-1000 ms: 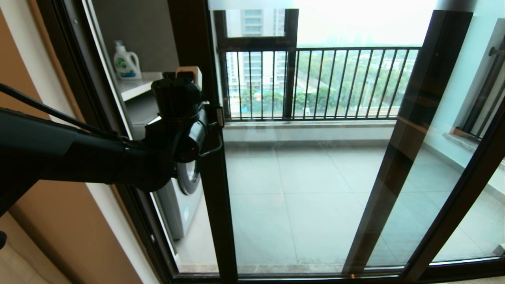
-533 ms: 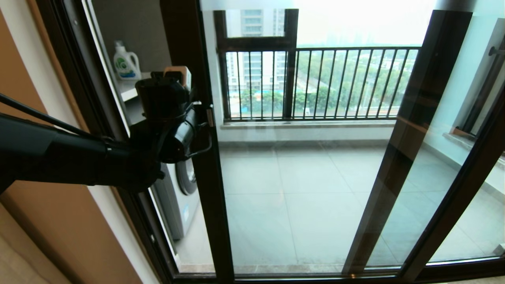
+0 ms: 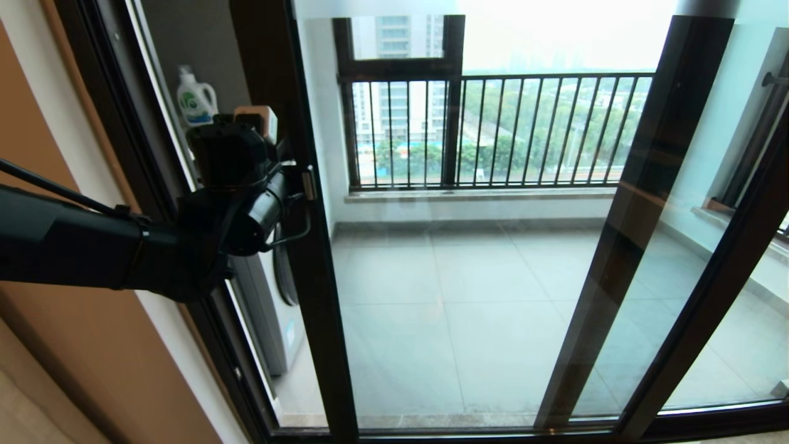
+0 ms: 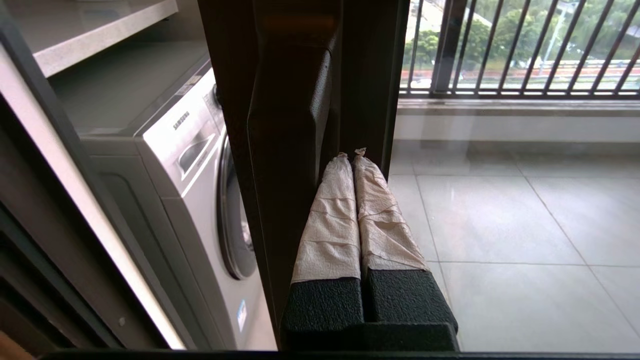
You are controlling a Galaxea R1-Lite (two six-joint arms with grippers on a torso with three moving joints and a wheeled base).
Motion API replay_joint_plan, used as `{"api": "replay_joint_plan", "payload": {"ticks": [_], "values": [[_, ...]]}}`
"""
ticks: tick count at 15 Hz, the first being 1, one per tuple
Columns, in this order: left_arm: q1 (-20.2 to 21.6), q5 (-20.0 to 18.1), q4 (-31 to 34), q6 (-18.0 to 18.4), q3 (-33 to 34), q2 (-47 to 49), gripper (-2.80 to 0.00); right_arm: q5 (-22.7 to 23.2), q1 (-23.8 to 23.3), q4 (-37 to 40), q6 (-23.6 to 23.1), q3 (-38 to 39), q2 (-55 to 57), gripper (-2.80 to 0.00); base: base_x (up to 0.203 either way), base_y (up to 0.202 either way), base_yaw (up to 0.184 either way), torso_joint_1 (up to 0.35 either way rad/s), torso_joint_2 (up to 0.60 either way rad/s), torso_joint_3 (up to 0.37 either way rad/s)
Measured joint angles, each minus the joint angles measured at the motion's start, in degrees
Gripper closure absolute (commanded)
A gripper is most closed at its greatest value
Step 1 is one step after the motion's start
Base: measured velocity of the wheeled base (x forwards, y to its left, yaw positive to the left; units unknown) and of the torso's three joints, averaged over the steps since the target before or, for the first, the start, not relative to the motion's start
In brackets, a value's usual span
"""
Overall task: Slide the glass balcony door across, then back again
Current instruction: Close the slid door
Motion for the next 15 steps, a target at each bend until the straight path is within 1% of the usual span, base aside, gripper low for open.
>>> {"api": "replay_joint_plan", "payload": {"ticks": [5,8,10,15], "values": [[2.9,-0.5,-1.5,-0.1,1.0,0.0,0.00,0.0,0.0,0.0,0.0,0.0,0.0,0.00,0.000,0.000,0.000,0.000,0.00,0.000],[5.1,-2.4,-3.5,0.0,4.3,-0.2,0.00,0.0,0.0,0.0,0.0,0.0,0.0,0.00,0.000,0.000,0.000,0.000,0.00,0.000],[6.4,-2.7,-5.3,0.1,5.9,-0.3,0.00,0.0,0.0,0.0,0.0,0.0,0.0,0.00,0.000,0.000,0.000,0.000,0.00,0.000],[9.5,-4.8,-5.5,0.1,6.5,-0.6,0.00,0.0,0.0,0.0,0.0,0.0,0.0,0.00,0.000,0.000,0.000,0.000,0.00,0.000]]}}
